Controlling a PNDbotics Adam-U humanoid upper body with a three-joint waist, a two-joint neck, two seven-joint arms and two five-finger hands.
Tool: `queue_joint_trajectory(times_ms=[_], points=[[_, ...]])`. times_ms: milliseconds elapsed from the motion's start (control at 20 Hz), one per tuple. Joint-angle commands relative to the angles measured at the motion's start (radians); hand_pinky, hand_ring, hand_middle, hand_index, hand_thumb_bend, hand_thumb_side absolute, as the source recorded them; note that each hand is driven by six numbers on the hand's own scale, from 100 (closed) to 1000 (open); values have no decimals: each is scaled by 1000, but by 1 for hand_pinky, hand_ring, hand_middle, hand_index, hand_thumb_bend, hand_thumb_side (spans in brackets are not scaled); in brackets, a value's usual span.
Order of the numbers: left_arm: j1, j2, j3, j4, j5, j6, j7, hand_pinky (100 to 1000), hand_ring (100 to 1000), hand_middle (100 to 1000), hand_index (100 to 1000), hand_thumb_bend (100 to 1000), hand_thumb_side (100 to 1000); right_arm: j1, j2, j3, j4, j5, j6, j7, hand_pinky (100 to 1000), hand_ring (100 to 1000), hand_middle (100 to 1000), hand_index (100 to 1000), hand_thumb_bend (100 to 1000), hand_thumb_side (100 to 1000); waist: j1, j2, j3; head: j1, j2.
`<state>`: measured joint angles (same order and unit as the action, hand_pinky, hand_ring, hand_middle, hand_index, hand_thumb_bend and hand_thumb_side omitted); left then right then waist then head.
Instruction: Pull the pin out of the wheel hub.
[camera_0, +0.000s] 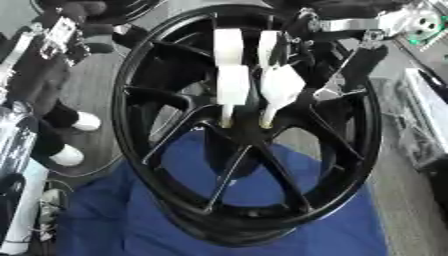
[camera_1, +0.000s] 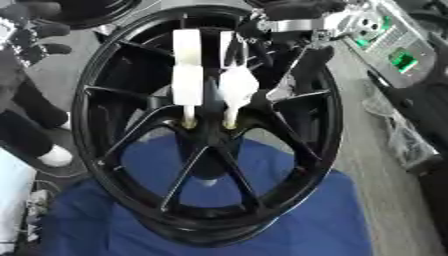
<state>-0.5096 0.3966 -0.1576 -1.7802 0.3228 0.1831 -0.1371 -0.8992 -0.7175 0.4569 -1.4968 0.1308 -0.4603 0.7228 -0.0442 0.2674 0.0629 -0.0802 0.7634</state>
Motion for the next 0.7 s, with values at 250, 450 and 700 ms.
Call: queue_joint_trajectory(times_ms=[250,450,700], points=[[-16,25,1,-8,3,-1,-5,769,817,855,797,100,606,-9,-15,-9,-19,31,-159,147,100,358,561,733,423,252,2,-16,0,-1,3],[-16,25,1,-9,4,0,-5,768,817,855,795,100,605,-4,-7,-6,-12,46,-151,141,100,353,553,723,414,252,3,-15,0,-1,3],[-17,24,1,-9,4,0,-7,768,818,856,792,100,605,2,3,-3,-8,61,-144,135,100,350,549,717,408,247,3,-15,1,-1,4]])
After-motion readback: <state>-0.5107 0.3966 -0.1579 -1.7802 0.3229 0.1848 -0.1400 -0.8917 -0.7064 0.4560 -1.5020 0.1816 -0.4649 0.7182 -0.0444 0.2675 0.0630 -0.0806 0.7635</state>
